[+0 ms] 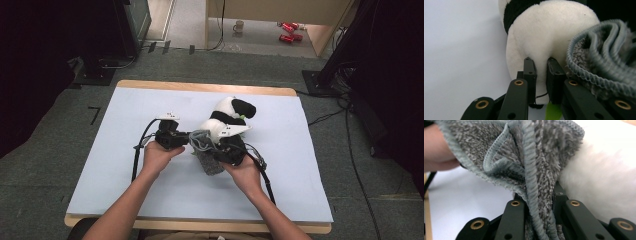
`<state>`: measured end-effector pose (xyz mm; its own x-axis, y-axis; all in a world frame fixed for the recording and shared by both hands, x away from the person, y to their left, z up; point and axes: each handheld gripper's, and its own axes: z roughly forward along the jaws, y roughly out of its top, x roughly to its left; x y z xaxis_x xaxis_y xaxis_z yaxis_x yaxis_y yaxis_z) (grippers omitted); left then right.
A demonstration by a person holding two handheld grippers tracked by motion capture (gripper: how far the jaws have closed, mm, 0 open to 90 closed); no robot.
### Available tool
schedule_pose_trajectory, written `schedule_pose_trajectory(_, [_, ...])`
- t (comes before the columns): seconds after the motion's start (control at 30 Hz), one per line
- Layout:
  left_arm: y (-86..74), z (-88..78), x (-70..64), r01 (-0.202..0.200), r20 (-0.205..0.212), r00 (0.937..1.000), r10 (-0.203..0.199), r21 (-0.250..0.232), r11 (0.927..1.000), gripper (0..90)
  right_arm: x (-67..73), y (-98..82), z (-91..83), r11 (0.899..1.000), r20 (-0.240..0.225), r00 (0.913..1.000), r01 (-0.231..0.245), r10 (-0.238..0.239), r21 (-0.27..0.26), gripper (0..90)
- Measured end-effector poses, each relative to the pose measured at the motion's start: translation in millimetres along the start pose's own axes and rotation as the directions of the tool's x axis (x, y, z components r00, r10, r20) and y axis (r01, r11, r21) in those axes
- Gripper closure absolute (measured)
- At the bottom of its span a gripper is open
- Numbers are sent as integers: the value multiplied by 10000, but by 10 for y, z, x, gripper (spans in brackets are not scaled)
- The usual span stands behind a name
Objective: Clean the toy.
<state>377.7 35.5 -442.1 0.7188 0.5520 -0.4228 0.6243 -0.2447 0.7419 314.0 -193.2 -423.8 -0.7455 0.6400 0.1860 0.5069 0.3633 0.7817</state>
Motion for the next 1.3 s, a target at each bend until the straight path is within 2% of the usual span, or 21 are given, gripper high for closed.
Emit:
schedule_pose_trajectory(0.13, [-11,-19,4,-20,-53,10000,20,16,10000,817,2,-66,102,9991,-108,9999,44,-40,430,784])
schedule_pose_trajectory(0.27, [-7,-36,4,-42,-1,10000,42,-51,10000,822,-21,-161,222,9922,-186,9998,-14,37,1248,783])
schedule_pose_trajectory(0.3, [-7,-36,4,-42,-1,10000,42,-51,10000,824,-21,-161,222,9922,-186,9998,-14,37,1248,783])
schedule_pose_trajectory(0.33, [5,-66,9,-86,9,10000,86,-116,9999,826,-22,-196,280,9855,-239,9996,-86,128,1693,782])
schedule_pose_trajectory(0.37, [15,-88,19,-129,6,9999,129,-154,9998,827,-22,-205,306,9813,-257,9995,-127,179,1920,781])
schedule_pose_trajectory(0.43, [26,-146,46,-29,31,10000,30,-279,9996,828,-24,-207,322,9780,-382,9988,-232,318,2071,781])
schedule_pose_trajectory(0.53, [34,-254,93,188,59,9998,-185,-454,9988,830,-14,-145,263,9804,-792,9959,-279,441,1952,778])
schedule_pose_trajectory(0.6, [47,-351,124,116,-63,9999,-120,-533,9985,830,-2,-77,188,9853,-986,9945,-183,355,1696,770])
schedule_pose_trajectory(0.67, [57,-458,168,82,-226,9997,-96,-612,9981,830,0,-6,102,9899,-1067,9934,-271,422,1388,769])
schedule_pose_trajectory(0.7, [57,-458,168,82,-226,9997,-96,-612,9981,830,0,-6,102,9899,-1067,9934,-271,422,1388,769])
schedule_pose_trajectory(0.73, [51,-555,225,207,-452,9987,-241,-741,9970,830,-18,53,16,9934,-1040,9938,-266,383,1120,769])
schedule_pose_trajectory(0.83, [18,-639,321,565,-477,9971,-599,-707,9959,829,-110,102,-113,9954,-791,9951,-536,598,790,770])
schedule_pose_trajectory(0.93, [-23,-661,379,635,-709,9952,-674,-560,9964,827,-275,96,-231,9935,-385,9939,-1009,1030,531,769])
schedule_pose_trajectory(1.03, [-46,-656,398,356,-1122,9929,-404,-444,9984,820,-462,66,-336,9881,-22,9885,-1514,1515,277,770])
schedule_pose_trajectory(1.17, [-91,-639,439,101,-1103,9938,-155,-488,9988,796,-662,13,-438,9811,412,9803,-1934,1930,62,767])
schedule_pose_trajectory(1.23, [-107,-647,455,-16,-1097,9940,-53,-625,9980,758,-747,-28,-458,9768,728,9745,-2137,2122,135,766])
schedule_pose_trajectory(1.3, [-118,-666,459,-312,-1081,9939,236,-701,9971,702,-831,-80,-470,9706,881,9673,-2402,2379,161,766])
